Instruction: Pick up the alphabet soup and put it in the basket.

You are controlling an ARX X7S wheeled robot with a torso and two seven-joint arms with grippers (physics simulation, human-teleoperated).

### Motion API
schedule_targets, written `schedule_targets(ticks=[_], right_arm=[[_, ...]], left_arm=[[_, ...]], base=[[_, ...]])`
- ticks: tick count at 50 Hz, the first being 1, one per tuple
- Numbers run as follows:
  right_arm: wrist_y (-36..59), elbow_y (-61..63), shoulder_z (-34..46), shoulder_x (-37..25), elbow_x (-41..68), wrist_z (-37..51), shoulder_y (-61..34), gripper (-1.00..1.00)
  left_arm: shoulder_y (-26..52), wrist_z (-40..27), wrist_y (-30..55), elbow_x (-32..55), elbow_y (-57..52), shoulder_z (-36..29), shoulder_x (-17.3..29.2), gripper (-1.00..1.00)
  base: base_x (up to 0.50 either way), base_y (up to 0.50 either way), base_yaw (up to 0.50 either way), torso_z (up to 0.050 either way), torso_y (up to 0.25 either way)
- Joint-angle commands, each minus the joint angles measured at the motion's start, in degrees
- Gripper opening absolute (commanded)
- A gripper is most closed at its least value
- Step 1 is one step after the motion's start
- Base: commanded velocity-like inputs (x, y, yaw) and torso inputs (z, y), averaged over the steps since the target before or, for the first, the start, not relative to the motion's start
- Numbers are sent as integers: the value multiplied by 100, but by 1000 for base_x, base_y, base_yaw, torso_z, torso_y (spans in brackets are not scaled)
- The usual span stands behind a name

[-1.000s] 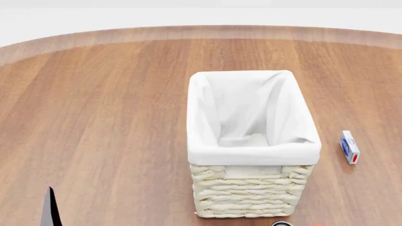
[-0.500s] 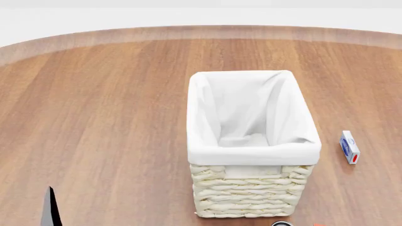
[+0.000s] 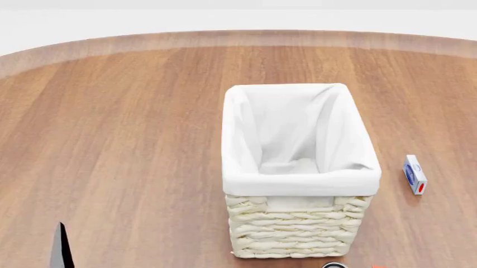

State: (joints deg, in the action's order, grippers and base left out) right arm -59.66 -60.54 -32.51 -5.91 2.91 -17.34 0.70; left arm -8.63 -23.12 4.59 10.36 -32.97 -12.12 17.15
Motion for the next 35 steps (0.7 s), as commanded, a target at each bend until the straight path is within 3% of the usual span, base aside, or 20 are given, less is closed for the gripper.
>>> schedule_targets(ticks=[1, 11, 13, 15, 20, 35], right_arm=[[-30, -318, -543, 75, -118, -339, -247, -100], [-26, -296, -744, 154, -149, -533, -305, -100], [345, 382, -737, 310, -66, -562, -137, -100], [1180, 1828, -555, 571, 153, -480, 264, -100], [2390, 4286, 248, 533, 837, 49, 1019, -100], [3577, 7334, 444, 195, 1396, 800, 1820, -100]], left_arm=[[-2, -38, -8, 21, -12, -17, 30, 100], [1, -59, -26, 47, -1, -19, 49, 100], [5, -65, -21, 47, -1, -22, 53, 100], [12, -63, -24, 54, 17, -28, 54, 100], [20, -63, -31, 77, 37, -34, 61, 100], [30, -60, -88, 190, 101, -9, 85, 100]], base=[[0, 0, 0, 0, 0], [1, 0, 0, 0, 0], [0, 0, 0, 0, 0], [0, 0, 0, 0, 0], [0, 0, 0, 0, 0], [0, 0, 0, 0, 0]])
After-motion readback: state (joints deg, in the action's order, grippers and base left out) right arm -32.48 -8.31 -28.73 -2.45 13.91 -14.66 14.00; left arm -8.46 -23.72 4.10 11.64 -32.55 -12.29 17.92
